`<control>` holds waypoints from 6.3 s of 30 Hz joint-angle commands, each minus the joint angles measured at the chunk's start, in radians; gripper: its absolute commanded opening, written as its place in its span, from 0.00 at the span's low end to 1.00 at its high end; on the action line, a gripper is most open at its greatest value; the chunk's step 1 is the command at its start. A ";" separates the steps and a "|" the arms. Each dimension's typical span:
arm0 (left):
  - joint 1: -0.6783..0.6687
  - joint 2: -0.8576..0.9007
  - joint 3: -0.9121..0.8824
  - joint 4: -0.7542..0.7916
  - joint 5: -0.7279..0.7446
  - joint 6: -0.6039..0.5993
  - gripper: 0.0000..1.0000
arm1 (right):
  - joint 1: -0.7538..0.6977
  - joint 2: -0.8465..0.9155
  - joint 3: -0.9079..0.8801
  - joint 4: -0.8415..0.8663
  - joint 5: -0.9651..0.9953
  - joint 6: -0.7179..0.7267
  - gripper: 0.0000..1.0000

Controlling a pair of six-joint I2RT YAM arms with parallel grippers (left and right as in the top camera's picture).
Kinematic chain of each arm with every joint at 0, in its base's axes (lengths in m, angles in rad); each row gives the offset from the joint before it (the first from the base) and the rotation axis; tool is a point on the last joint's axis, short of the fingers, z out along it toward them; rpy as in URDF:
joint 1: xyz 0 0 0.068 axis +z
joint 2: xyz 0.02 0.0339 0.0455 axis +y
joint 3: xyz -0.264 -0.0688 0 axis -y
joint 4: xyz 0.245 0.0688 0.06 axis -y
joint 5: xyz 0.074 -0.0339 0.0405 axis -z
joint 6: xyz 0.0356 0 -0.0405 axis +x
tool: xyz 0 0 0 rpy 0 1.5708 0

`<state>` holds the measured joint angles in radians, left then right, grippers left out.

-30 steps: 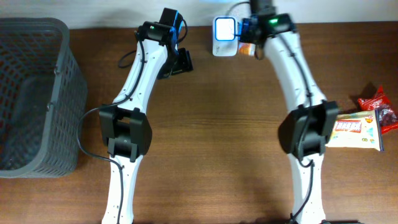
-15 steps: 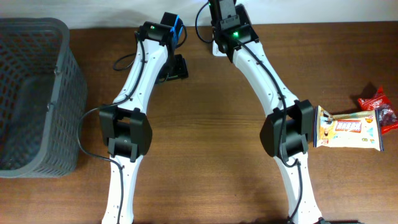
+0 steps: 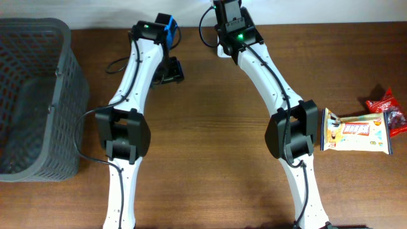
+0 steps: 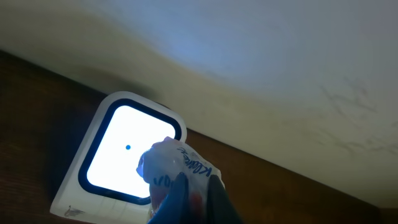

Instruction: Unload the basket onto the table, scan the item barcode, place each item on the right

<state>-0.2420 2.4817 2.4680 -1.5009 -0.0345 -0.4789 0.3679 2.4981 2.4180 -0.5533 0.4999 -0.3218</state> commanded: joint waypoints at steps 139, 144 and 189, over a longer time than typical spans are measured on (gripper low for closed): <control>0.002 0.000 0.019 -0.004 -0.011 0.012 0.99 | -0.314 -2.495 -2.325 0.520 -0.420 0.640 0.98; 0.002 0.000 0.019 -0.004 -0.011 0.012 0.99 | -0.314 -2.495 -2.393 0.614 -0.383 0.640 0.98; 0.001 0.000 0.019 -0.050 -0.011 0.013 0.99 | -0.316 -2.495 -2.412 0.479 -0.413 0.651 0.98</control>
<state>-0.2398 2.4817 2.4687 -1.5333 -0.0345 -0.4721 0.0460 0.0139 0.0113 -0.0666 0.0921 0.3222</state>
